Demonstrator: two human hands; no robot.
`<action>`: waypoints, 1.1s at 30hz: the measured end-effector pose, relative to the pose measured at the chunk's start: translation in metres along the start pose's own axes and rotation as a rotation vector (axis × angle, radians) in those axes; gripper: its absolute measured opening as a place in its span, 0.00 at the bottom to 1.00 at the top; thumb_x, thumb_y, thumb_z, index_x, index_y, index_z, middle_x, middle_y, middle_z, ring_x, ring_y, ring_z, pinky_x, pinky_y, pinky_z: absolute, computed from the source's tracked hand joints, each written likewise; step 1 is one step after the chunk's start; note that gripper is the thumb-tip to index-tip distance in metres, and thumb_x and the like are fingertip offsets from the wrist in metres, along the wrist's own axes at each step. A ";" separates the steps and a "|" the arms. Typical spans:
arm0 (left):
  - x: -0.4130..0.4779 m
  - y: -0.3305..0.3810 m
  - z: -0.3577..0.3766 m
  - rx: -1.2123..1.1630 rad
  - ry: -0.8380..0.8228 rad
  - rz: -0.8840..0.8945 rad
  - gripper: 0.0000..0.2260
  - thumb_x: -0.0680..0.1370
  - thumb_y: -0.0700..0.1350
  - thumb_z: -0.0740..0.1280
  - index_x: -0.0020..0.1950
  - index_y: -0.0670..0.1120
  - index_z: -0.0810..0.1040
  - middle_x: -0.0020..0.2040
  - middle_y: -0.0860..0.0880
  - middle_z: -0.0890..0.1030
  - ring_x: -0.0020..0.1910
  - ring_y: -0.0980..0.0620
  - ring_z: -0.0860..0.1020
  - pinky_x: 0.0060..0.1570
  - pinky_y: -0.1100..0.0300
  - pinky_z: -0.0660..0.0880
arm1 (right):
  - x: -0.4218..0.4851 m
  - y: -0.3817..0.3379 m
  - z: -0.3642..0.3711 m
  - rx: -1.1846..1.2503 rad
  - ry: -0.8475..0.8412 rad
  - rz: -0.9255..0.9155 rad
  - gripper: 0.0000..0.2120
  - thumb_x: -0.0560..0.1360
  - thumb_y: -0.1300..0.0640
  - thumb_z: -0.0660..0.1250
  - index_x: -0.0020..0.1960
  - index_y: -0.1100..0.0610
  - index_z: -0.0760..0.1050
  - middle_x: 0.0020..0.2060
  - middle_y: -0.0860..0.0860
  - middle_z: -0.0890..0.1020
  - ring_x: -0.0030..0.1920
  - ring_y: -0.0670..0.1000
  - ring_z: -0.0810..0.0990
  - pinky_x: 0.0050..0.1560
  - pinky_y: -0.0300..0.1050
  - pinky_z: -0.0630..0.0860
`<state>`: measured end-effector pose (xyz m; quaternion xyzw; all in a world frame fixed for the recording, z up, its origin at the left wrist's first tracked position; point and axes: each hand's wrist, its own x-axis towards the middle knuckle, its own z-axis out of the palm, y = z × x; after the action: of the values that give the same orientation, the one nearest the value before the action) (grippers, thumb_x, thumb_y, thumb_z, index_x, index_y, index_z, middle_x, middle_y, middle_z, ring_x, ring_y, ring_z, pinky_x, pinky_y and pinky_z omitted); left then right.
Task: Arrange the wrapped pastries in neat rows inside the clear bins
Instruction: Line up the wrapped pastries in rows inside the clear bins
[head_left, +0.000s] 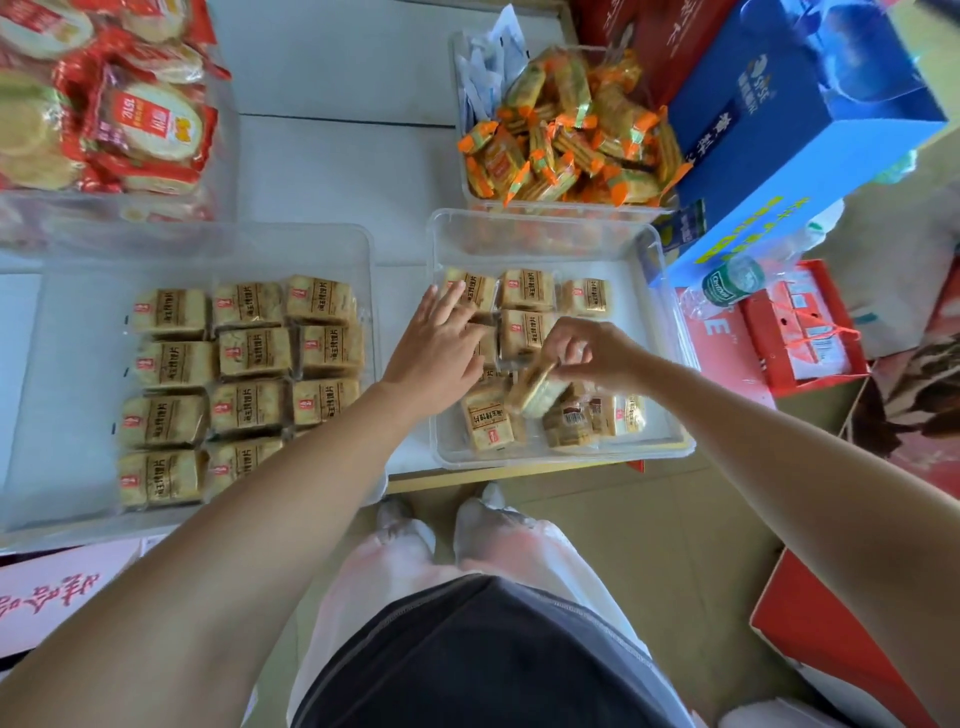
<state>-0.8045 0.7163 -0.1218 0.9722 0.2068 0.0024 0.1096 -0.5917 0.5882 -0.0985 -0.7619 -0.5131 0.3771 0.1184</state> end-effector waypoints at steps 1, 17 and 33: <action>0.001 0.002 -0.001 -0.054 0.029 0.022 0.19 0.82 0.52 0.56 0.67 0.44 0.75 0.72 0.43 0.71 0.78 0.42 0.52 0.75 0.46 0.40 | -0.001 0.000 -0.005 0.079 0.061 -0.001 0.13 0.68 0.62 0.74 0.47 0.49 0.75 0.43 0.43 0.79 0.44 0.47 0.78 0.43 0.39 0.73; 0.041 0.041 -0.014 -0.659 -0.015 -0.165 0.28 0.71 0.48 0.76 0.67 0.45 0.69 0.65 0.46 0.71 0.65 0.48 0.67 0.57 0.63 0.62 | -0.014 -0.002 -0.020 0.691 0.103 0.152 0.16 0.72 0.64 0.70 0.58 0.57 0.72 0.51 0.54 0.79 0.51 0.53 0.80 0.51 0.45 0.78; 0.058 0.034 -0.011 -0.806 -0.188 -0.178 0.31 0.73 0.58 0.72 0.72 0.46 0.69 0.66 0.48 0.71 0.66 0.50 0.68 0.64 0.56 0.67 | 0.006 0.004 -0.029 0.618 0.066 0.146 0.19 0.70 0.69 0.71 0.56 0.52 0.75 0.53 0.50 0.79 0.53 0.52 0.79 0.51 0.46 0.78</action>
<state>-0.7382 0.7119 -0.1066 0.8259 0.2616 -0.0153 0.4992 -0.5676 0.5975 -0.0835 -0.7366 -0.3140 0.4978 0.3333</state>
